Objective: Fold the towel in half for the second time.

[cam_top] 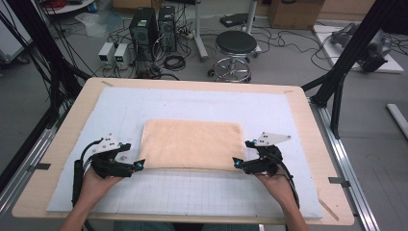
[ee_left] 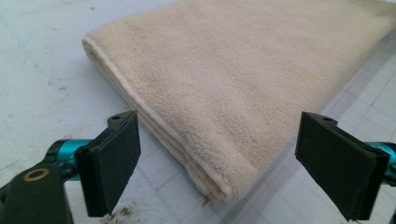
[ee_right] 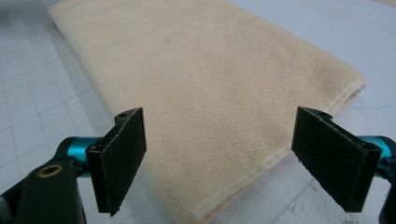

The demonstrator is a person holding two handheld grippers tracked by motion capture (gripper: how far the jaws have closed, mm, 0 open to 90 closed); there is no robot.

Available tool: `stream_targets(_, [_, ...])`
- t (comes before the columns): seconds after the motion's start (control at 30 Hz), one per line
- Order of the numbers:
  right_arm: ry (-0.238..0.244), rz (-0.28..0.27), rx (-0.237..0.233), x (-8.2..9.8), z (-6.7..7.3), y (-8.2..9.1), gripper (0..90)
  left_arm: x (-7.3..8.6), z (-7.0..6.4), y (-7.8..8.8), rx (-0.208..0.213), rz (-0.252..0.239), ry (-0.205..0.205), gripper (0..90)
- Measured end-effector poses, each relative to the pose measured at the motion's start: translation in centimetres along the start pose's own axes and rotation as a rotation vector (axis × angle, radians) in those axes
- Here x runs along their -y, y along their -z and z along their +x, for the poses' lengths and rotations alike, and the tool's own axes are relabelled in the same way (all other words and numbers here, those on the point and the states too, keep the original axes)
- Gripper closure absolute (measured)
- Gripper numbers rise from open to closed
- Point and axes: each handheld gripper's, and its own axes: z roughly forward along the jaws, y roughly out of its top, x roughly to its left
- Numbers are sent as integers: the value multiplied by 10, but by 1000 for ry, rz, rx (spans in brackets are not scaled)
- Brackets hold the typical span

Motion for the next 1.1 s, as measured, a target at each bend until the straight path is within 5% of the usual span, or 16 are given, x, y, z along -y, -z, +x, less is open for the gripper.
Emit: stream_targets(1.1, [-30,-15,60,33,12,45,125,25,-8,43,-41,8,25,68])
